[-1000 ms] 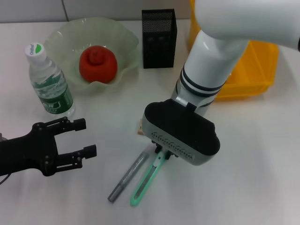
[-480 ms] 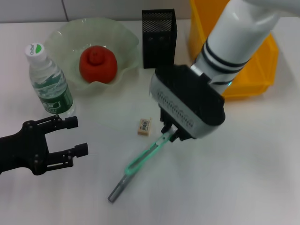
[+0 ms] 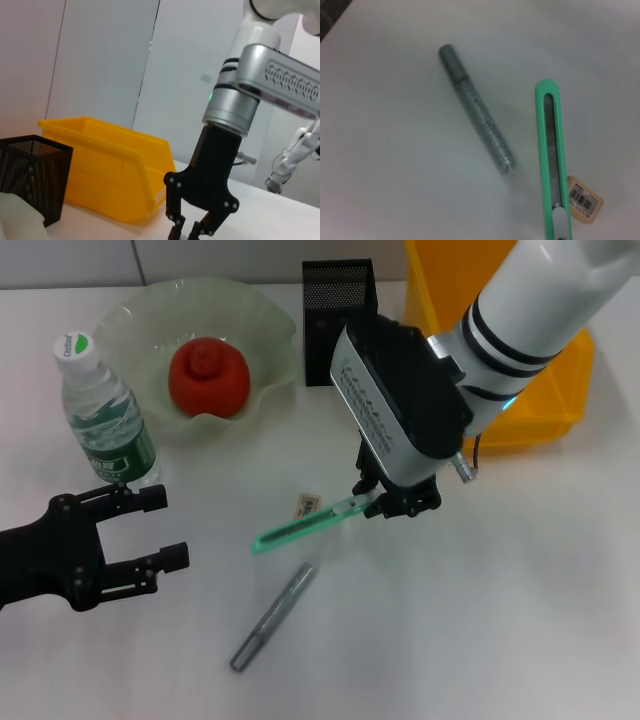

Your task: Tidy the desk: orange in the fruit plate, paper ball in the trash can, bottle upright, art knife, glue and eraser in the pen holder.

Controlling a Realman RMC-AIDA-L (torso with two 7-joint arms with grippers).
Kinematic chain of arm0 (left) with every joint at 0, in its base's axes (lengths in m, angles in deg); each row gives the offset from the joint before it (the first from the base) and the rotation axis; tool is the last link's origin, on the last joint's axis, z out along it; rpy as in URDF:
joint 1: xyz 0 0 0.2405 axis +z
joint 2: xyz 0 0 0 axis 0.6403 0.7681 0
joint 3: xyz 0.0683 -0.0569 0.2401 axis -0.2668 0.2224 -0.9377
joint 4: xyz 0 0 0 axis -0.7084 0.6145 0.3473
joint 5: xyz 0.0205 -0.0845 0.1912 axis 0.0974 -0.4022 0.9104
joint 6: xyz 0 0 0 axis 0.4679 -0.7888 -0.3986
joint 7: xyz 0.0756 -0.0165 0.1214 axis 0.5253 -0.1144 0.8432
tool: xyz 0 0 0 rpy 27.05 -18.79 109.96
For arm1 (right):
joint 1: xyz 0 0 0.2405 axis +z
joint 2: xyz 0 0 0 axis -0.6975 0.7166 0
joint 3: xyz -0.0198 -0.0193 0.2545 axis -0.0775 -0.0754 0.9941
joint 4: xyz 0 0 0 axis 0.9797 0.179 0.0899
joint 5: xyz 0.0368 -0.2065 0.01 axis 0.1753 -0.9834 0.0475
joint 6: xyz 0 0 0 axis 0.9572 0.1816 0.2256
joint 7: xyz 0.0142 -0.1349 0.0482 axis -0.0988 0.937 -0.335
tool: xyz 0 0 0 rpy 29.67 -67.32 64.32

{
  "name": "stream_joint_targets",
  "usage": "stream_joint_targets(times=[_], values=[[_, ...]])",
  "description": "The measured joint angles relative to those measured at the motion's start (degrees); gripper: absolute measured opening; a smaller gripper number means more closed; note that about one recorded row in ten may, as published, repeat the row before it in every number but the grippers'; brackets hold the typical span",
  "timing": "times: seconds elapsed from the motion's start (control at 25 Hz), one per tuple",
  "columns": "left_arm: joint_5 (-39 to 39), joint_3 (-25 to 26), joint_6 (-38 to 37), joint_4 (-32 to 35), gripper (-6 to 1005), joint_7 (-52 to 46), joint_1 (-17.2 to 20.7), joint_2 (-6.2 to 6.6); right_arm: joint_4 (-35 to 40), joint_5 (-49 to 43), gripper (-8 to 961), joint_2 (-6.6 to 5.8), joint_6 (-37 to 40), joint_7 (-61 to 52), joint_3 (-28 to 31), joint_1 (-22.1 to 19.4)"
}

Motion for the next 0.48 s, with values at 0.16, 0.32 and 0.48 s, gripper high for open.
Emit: stream_joint_targets(times=[0.16,0.32,0.48], values=[[0.1,-0.4,0.4,1.9,753,0.2,0.1,-0.26,0.7,0.0,179,0.07,-0.3,-5.6,1.5,-0.1],[0.4,-1.4,0.8,2.7,752,1.2,-0.4,-0.31,0.9,0.5,179,0.32,-0.8,-8.9,3.4,-0.9],[2.1,-1.5,1.9,2.8,751,1.5,-2.0,-1.04,1.9,0.6,179,0.43,-0.7,-10.7,4.2,-2.8]])
